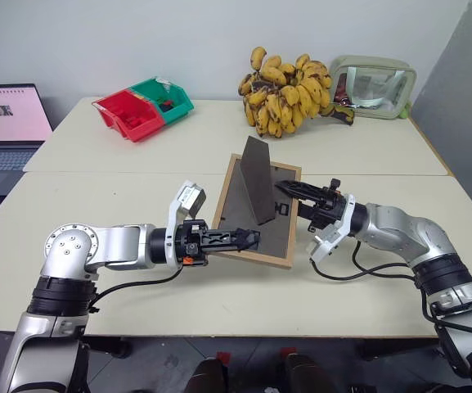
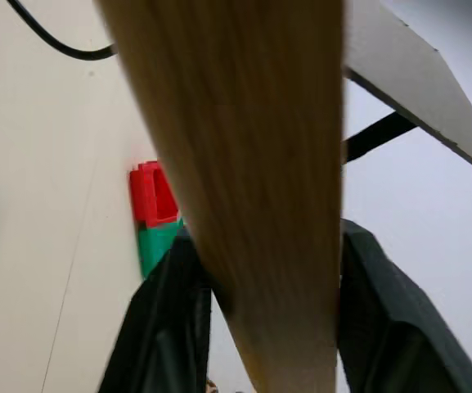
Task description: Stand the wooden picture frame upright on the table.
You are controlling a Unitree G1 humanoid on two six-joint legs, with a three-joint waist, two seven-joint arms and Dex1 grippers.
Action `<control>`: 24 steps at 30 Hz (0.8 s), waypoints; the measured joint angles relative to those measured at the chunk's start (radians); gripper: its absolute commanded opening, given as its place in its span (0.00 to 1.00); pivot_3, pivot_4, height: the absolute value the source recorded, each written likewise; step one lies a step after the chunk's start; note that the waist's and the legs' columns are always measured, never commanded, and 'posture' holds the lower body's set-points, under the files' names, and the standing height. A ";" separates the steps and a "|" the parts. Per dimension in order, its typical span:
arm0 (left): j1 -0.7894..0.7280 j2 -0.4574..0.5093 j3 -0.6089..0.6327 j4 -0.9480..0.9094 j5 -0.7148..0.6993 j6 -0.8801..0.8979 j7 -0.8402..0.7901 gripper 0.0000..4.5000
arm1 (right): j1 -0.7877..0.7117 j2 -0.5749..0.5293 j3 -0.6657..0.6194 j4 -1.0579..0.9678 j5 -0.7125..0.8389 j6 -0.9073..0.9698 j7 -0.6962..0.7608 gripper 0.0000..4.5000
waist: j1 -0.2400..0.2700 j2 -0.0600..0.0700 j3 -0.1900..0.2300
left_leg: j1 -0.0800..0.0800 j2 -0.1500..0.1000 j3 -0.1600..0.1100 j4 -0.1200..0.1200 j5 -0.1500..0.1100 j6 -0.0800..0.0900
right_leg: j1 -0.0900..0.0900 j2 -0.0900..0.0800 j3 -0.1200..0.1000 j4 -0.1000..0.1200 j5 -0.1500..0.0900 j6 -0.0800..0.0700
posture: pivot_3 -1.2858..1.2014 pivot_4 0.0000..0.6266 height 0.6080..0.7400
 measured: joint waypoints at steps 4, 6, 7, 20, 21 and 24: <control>0.002 0.015 -0.014 -0.034 0.000 -0.032 0.009 0.36 | -0.005 -0.003 0.000 0.000 -0.005 0.004 -0.004 0.32 | -0.001 0.000 0.000 | 0.000 0.000 0.000 0.000 0.000 0.000 | 0.000 0.001 0.000 0.000 0.000 0.000 | 0.52 0.24 1.00; 0.003 0.020 -0.015 -0.064 -0.003 -0.045 0.017 0.47 | -0.008 -0.005 0.001 0.002 -0.007 0.003 -0.009 0.32 | -0.001 0.000 0.000 | 0.000 0.000 0.000 0.000 0.000 0.000 | 0.000 0.001 0.000 0.000 0.000 0.000 | 0.52 0.24 1.00; 0.003 0.020 -0.016 -0.087 -0.007 -0.053 0.017 0.51 | -0.008 -0.004 0.006 0.004 -0.009 -0.001 -0.009 0.30 | 0.000 0.000 0.000 | 0.000 0.000 0.000 0.000 0.000 0.000 | 0.000 0.001 0.000 0.000 0.000 0.000 | 0.52 0.24 1.00; -0.016 0.134 0.111 -0.101 -0.006 -0.133 0.048 1.00 | -0.032 -0.008 0.021 0.184 0.122 -0.027 0.027 0.29 | -0.005 0.000 0.000 | 0.002 0.001 0.002 0.002 -0.001 0.001 | 0.000 0.001 0.002 0.005 0.000 0.000 | 0.52 0.24 1.00; 0.002 0.162 0.151 -0.122 -0.007 -0.152 0.054 1.00 | -0.042 -0.012 0.024 0.220 0.138 -0.030 0.045 0.29 | -0.006 0.000 0.000 | 0.002 0.001 0.002 0.001 -0.002 0.003 | 0.000 0.001 0.002 0.005 0.000 0.000 | 0.52 0.24 1.00; 0.082 0.218 0.239 -0.178 -0.008 -0.200 0.081 1.00 | -0.054 -0.002 0.046 0.298 0.208 -0.034 0.112 0.29 | -0.008 0.000 0.000 | 0.006 0.002 0.004 0.000 -0.002 0.004 | 0.002 -0.002 0.004 0.005 -0.001 -0.001 | 0.52 0.24 1.00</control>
